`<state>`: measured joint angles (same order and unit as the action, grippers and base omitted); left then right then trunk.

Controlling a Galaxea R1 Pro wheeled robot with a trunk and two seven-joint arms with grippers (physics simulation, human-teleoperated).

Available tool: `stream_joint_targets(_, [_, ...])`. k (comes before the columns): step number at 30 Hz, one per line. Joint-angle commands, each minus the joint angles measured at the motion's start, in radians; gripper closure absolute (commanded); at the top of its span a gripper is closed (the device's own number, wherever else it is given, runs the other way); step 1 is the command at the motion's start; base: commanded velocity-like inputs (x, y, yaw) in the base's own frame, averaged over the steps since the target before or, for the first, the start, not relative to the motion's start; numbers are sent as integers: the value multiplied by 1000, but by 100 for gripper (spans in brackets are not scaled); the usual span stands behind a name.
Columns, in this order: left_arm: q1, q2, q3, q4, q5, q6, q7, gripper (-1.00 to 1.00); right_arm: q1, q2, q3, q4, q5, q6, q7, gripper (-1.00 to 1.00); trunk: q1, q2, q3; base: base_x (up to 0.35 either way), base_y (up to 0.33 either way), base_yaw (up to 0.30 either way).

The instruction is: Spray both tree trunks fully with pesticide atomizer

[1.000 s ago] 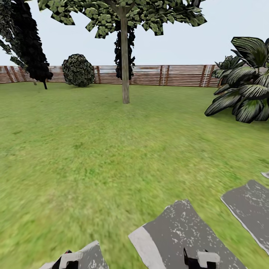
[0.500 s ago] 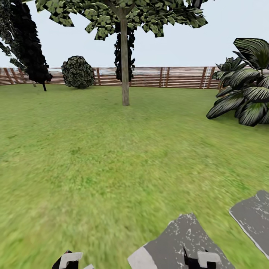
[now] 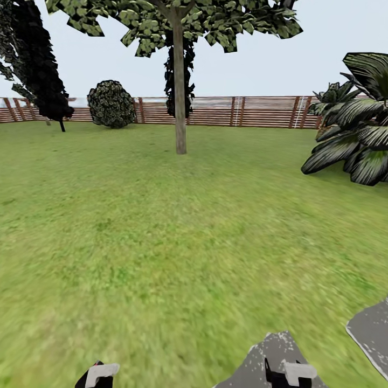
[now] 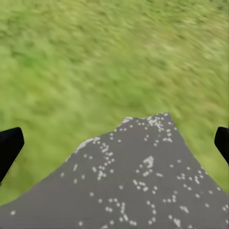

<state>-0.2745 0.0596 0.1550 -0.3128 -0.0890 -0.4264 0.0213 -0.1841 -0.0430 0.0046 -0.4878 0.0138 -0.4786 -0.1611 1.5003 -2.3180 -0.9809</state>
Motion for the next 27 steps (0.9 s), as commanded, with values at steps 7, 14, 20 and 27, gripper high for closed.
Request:
stream_joint_targets(7, [0, 0, 0, 0, 0, 0, 0, 100, 0, 0, 0, 0, 0, 0, -1, -100, 0, 0, 0, 338, 0, 0])
stream_joint_targets(14, [0, 0, 0, 0, 0, 0, 0, 100, 0, 0, 0, 0, 0, 0, 0, -100, 0, 0, 0, 339, 0, 0])
stream_joint_targets(20, [0, -1, 0, 0, 0, 0, 0, 100, 0, 0, 0, 0, 0, 0, 0, -100, 0, 0, 0, 339, 0, 0])
stream_joint_targets(27, [0, -1, 0, 0, 0, 0, 0, 100, 0, 0, 0, 0, 0, 0, 0, -100, 0, 0, 0, 339, 0, 0])
